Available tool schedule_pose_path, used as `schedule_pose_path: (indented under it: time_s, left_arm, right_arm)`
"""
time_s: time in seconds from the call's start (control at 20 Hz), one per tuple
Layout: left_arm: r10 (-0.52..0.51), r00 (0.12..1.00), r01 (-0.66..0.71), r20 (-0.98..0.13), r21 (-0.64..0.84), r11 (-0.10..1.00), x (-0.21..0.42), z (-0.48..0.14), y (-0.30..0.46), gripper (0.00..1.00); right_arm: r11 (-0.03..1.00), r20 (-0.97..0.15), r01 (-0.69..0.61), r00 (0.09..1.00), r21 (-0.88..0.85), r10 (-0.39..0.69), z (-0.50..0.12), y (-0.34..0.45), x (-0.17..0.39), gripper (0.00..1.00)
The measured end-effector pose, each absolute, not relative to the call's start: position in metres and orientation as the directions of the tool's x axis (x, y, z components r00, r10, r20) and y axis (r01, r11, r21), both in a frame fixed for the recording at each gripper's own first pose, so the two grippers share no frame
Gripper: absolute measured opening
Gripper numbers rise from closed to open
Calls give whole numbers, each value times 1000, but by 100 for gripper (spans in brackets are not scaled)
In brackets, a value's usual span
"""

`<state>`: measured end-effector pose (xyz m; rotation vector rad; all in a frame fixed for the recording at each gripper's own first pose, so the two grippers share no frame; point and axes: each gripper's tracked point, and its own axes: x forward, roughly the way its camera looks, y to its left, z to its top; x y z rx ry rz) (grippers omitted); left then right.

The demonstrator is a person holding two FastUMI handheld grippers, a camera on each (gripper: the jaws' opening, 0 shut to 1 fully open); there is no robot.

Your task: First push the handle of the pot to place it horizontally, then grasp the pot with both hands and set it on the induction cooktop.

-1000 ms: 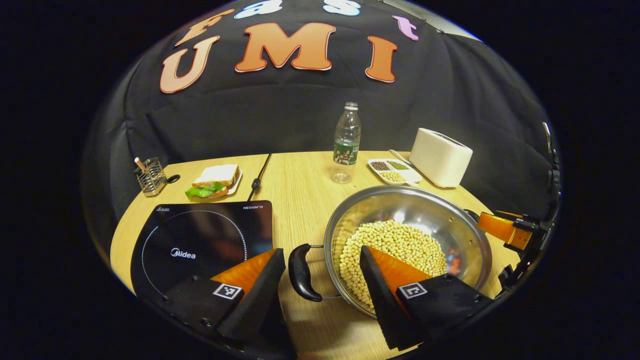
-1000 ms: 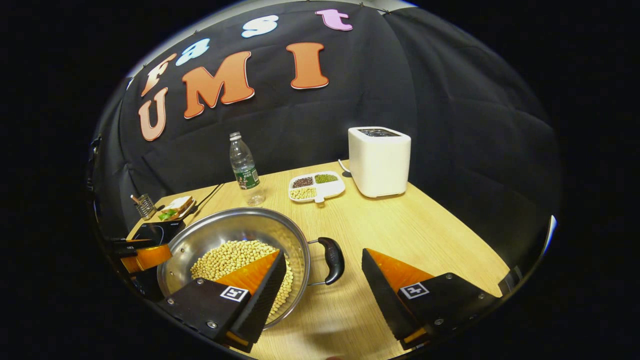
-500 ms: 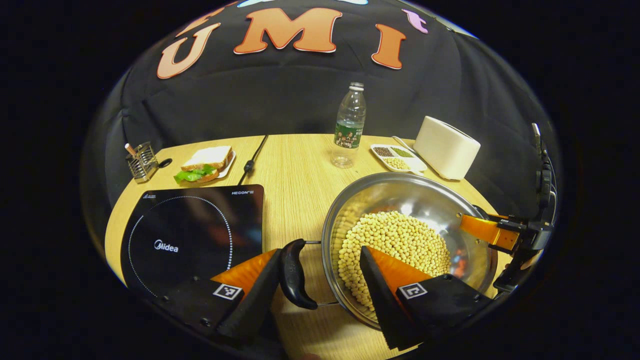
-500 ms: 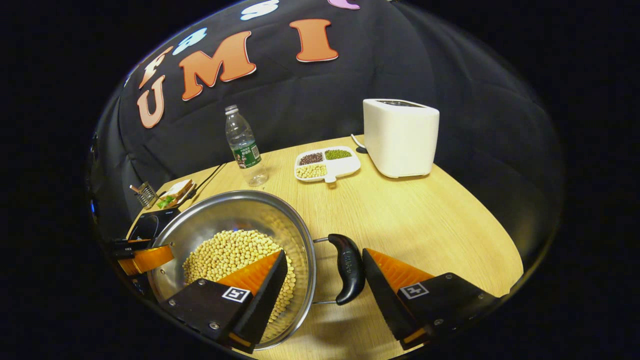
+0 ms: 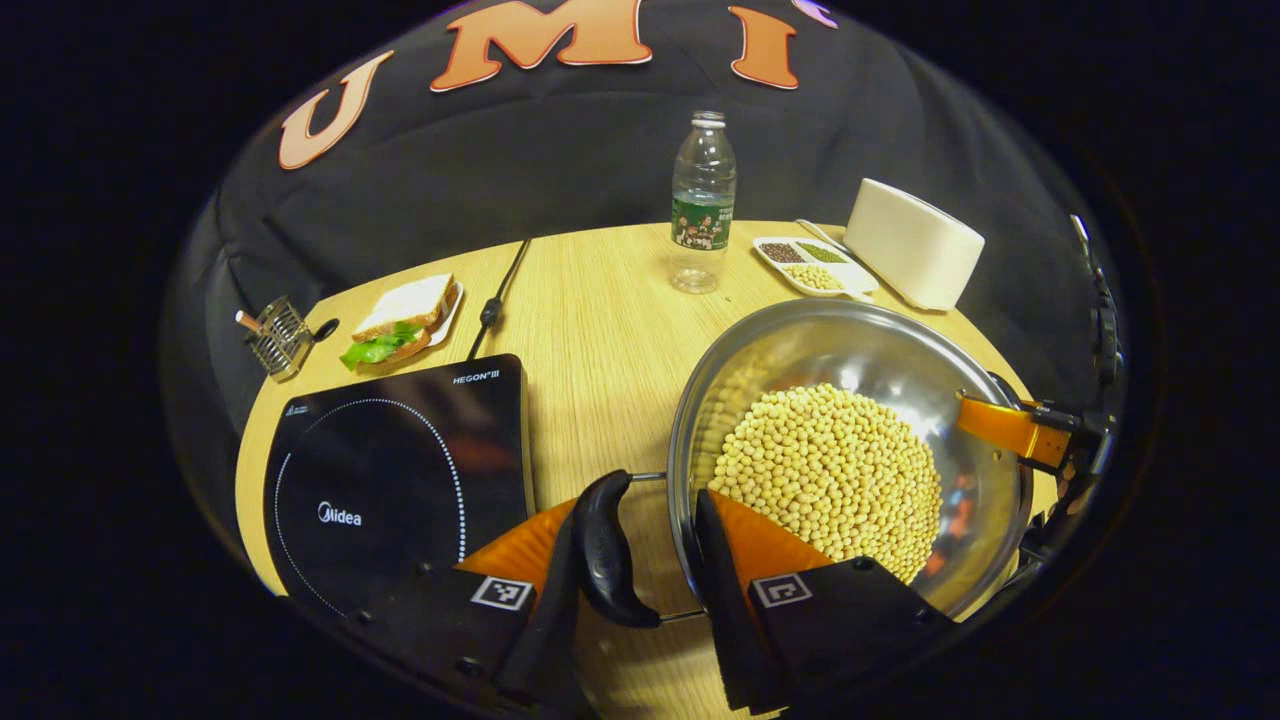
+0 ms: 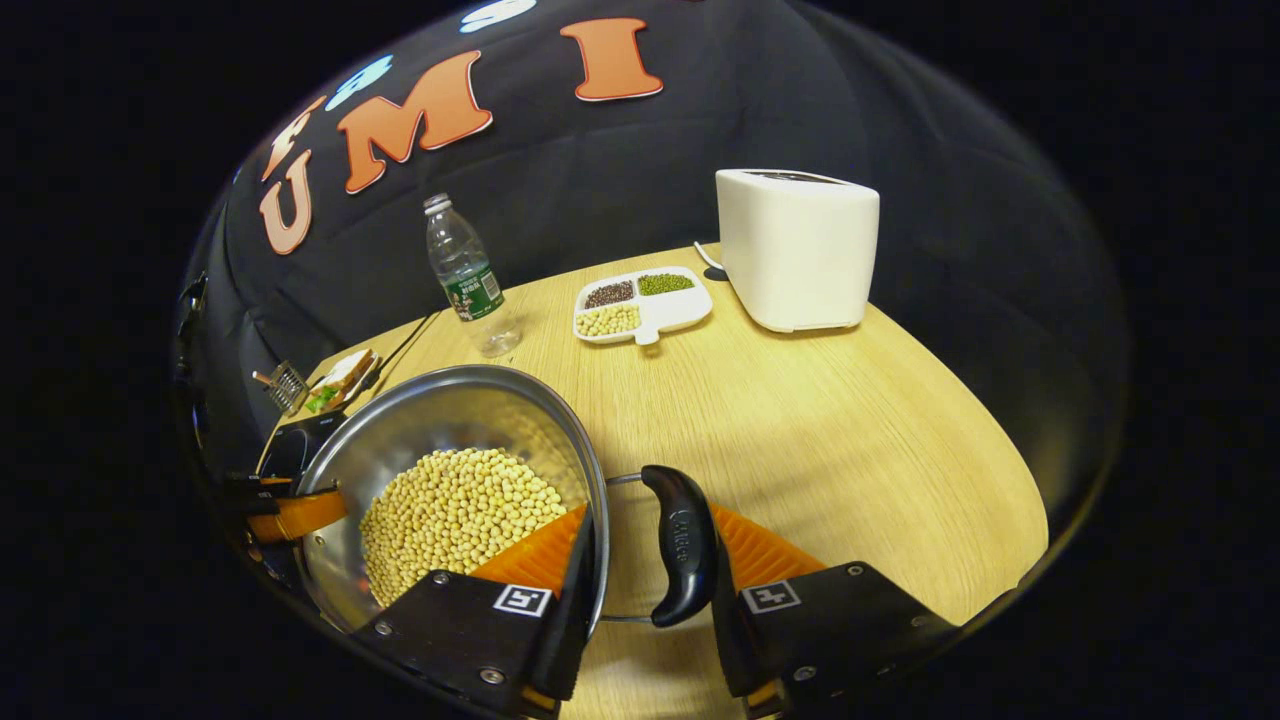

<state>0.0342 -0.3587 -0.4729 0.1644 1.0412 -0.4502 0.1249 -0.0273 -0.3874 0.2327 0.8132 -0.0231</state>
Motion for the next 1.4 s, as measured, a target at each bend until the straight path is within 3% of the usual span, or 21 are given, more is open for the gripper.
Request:
schedule_pose_path:
  time_s: [0.3,0.5,0.55,0.6,0.95,1.0,1.05,1.1,1.15,1.25,1.3,1.4]
  left_arm:
    - [-316,358,412,-879,-155,898,25,-463,-354,64]
    - [-326,384,390,-864,-168,905,34,-436,-336,65]
    - [-326,390,384,-861,-170,908,38,-428,-329,65]
    - [-327,398,377,-857,-172,910,41,-421,-321,65]
    - [-285,430,331,-857,-144,933,59,-387,-250,63]
    - [-276,436,324,-857,-137,936,62,-384,-239,65]
    - [-267,443,315,-856,-130,940,66,-380,-226,65]
    - [-259,451,306,-854,-125,944,69,-378,-213,65]
    - [-250,461,299,-852,-116,947,74,-374,-199,63]
    - [-234,471,280,-850,-107,954,80,-372,-173,65]
    - [-223,472,264,-853,-105,959,81,-371,-156,63]
    - [-203,475,243,-856,-95,965,86,-373,-132,65]
  right_arm:
    - [969,-734,125,675,214,75,-366,-24,118,52]
    - [971,-707,103,702,214,81,-333,-7,120,52]
    - [972,-699,93,709,214,86,-324,0,122,47]
    - [973,-690,83,718,216,92,-316,7,123,52]
    - [971,-661,15,735,239,152,-276,78,133,52]
    - [970,-661,5,733,243,162,-272,90,134,47]
    - [969,-660,-7,731,247,173,-269,102,136,52]
    - [969,-659,-20,729,247,183,-266,116,138,47]
    - [968,-654,-34,732,248,193,-261,130,140,52]
    - [967,-644,-60,735,248,211,-253,157,144,52]
    - [966,-643,-73,734,248,220,-251,171,146,47]
    - [964,-644,-100,727,245,239,-250,201,149,52]
